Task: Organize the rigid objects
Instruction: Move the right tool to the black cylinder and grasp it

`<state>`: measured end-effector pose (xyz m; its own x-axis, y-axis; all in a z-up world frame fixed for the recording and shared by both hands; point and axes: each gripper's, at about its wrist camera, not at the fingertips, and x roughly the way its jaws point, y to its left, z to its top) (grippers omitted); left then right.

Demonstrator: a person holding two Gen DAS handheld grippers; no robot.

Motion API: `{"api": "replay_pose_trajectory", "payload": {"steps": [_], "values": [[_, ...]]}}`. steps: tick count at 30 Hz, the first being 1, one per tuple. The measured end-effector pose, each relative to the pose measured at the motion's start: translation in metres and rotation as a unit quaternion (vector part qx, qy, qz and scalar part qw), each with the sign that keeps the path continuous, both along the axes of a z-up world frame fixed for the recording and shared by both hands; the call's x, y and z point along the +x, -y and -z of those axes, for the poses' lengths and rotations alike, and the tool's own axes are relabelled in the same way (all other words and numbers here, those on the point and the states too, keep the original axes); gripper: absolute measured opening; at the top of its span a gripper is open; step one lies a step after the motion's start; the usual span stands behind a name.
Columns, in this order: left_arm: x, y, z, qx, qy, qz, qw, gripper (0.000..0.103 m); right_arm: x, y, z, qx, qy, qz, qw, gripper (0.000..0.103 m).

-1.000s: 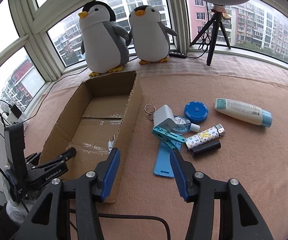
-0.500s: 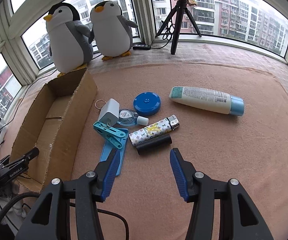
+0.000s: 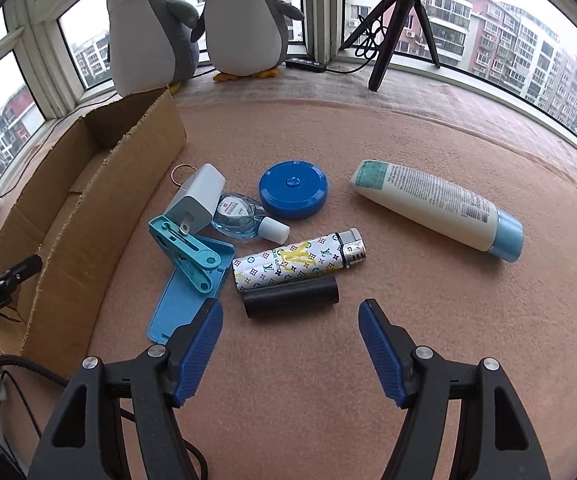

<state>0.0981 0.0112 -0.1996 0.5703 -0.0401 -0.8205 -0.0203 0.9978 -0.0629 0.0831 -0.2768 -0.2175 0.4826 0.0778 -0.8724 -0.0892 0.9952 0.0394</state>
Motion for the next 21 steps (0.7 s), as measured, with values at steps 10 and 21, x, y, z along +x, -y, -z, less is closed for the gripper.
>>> {"api": "replay_pose_trajectory", "payload": {"steps": [10,21], "values": [[0.000,0.000,0.000,0.000,0.000,0.000,1.0000,0.065,0.009,-0.001,0.009,0.005,-0.011,-0.010,1.000,0.067],[0.000,0.000,0.000,0.000,0.000,0.000,1.0000,0.065,0.011,0.001,0.009,0.008,-0.017,-0.010,1.000,0.049]]}}
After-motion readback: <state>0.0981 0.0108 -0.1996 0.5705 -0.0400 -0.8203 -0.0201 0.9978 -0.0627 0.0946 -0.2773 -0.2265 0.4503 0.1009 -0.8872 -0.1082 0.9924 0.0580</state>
